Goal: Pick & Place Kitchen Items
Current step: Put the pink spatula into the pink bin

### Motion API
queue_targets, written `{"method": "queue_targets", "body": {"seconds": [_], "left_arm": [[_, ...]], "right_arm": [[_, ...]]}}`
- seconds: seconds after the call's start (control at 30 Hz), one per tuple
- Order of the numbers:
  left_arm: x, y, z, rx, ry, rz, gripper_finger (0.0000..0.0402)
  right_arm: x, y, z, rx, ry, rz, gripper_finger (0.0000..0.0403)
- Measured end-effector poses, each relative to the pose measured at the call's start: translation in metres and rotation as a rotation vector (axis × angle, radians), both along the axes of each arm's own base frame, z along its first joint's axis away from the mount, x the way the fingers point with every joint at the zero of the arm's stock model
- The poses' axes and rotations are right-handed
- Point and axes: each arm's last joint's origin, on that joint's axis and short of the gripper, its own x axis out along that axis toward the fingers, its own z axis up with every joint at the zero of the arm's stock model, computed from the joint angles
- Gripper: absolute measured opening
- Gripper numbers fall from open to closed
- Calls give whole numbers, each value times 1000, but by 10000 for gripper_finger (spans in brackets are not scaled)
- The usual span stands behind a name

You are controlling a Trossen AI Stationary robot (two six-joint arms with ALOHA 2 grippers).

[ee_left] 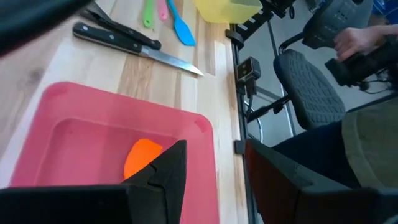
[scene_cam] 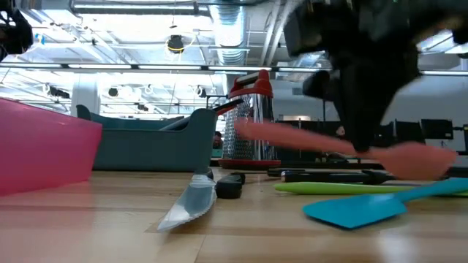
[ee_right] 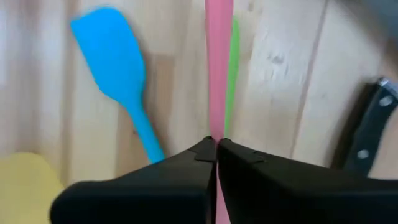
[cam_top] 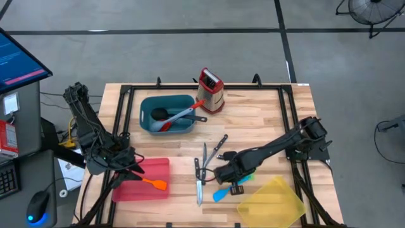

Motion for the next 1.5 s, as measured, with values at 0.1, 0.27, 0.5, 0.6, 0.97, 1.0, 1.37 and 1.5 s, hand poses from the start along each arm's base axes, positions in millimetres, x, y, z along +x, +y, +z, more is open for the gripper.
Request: {"method": "queue_targets", "body": {"seconds": [0.1, 0.27, 0.5, 0.6, 0.97, 1.0, 1.37, 1.5], "left_arm": [[1, 1, 0, 13, -18, 25, 143], [2, 3, 1, 39, -63, 93, 143], [4, 6, 5, 155, -199, 218, 148], [7, 7, 11, 236, -296, 279, 162], [32, 14, 51, 305, -563, 352, 238], [35, 16, 54, 307, -585, 344, 241], [69, 39, 51, 336, -592, 269, 246], [85, 49, 44, 359, -556, 274, 246]], "right_arm": [[2, -4, 12, 10, -34, -18, 5], [4, -12, 39, 25, -145, -61, 2], [2, -29, 88, 28, -402, -162, 2], [4, -36, 106, 43, -530, -204, 2], [26, -53, 137, 108, -861, -222, 1], [28, -54, 137, 106, -876, -221, 1], [55, -69, 140, 92, -1096, -257, 1], [62, -68, 135, 100, -1122, -260, 1]]}}
